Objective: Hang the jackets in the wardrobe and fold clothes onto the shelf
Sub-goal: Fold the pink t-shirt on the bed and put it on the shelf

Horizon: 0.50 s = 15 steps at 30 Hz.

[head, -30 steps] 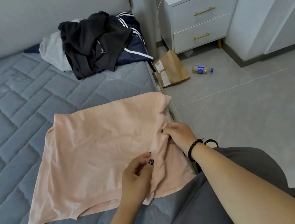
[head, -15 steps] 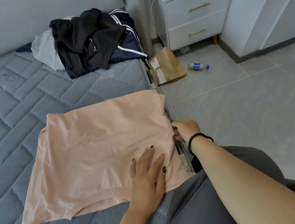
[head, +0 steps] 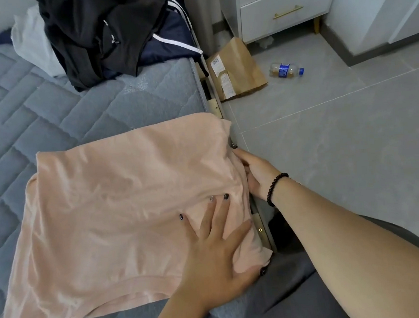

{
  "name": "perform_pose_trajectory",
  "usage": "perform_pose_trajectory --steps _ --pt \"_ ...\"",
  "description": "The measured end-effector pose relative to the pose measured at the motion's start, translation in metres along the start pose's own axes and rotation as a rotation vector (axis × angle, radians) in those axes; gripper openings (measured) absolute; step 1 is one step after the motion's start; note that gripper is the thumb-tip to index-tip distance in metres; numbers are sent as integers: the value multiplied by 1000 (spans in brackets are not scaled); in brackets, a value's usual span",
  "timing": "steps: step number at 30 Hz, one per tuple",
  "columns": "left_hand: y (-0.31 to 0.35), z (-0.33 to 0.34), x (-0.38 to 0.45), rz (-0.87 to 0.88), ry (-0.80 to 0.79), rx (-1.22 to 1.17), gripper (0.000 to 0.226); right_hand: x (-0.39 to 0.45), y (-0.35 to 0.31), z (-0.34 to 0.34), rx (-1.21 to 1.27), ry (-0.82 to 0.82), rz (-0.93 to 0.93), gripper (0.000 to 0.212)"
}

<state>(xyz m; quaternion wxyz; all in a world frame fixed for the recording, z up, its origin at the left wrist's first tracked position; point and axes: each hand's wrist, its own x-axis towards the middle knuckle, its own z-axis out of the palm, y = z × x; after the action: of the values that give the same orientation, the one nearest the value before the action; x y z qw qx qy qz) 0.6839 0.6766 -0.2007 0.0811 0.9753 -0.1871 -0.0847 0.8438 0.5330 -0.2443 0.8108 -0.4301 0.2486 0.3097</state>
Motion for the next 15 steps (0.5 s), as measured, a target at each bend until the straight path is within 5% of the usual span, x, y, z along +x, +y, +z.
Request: perform_pose_trajectory --steps 5,8,15 --pt "11 -4 6 -34 70 -28 30 0 -13 15 -21 -41 -62 48" --pt "14 -5 6 -40 163 -122 28 -1 -26 21 -121 30 -109 51" --pt "12 -35 -7 -243 297 -1119 30 -10 -71 41 -533 234 -161 28"
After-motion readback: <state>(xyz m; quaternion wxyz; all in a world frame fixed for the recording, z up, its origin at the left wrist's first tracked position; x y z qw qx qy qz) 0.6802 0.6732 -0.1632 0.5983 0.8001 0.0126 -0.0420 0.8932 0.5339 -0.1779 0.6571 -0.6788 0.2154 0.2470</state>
